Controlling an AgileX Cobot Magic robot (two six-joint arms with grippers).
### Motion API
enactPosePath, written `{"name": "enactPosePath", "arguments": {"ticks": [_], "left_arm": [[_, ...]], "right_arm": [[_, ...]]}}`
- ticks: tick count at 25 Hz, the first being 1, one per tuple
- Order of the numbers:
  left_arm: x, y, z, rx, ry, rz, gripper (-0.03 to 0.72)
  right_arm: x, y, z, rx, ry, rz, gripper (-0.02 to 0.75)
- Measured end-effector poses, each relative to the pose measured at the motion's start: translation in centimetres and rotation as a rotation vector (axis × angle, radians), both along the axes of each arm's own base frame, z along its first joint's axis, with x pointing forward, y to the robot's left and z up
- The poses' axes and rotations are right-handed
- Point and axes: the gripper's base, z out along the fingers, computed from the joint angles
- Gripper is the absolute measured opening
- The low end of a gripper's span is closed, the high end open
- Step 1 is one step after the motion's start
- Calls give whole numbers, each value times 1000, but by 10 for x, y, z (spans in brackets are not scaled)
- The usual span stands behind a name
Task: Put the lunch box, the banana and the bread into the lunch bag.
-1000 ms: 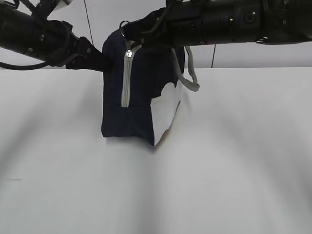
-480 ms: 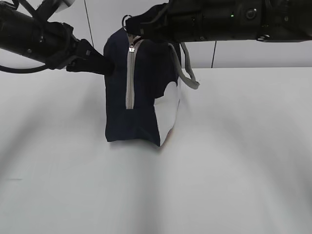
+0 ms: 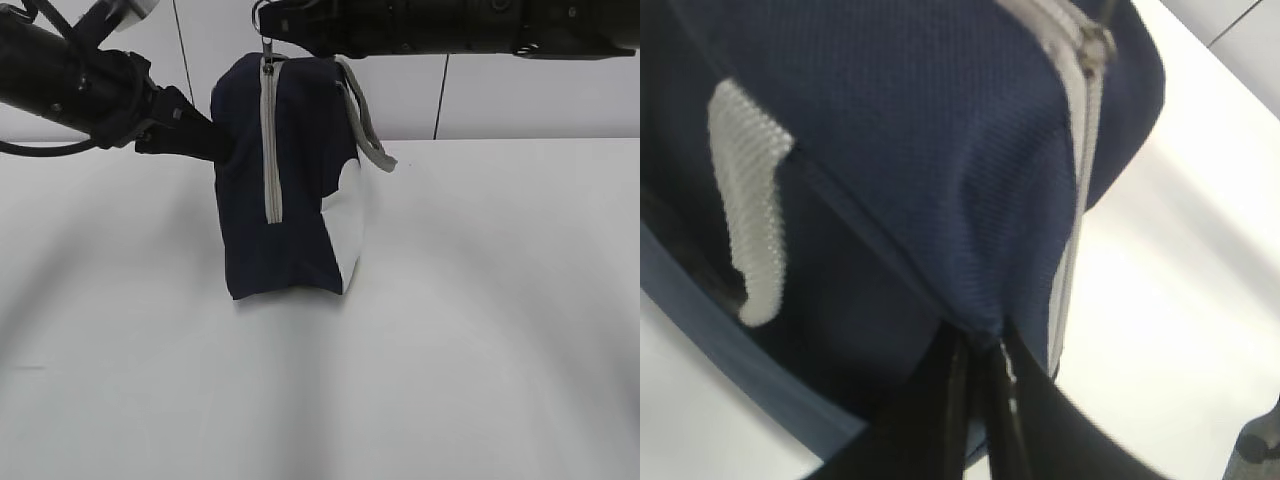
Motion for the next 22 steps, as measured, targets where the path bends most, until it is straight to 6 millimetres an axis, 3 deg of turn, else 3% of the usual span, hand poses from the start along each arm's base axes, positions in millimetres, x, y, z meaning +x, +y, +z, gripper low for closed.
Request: {"name": "enactPosePath", "arguments": {"ticks": [22], "left_arm": [[-17, 2, -8, 76, 145, -123, -13]], "right_arm": [[62, 8, -32, 61, 48, -28, 6]]}}
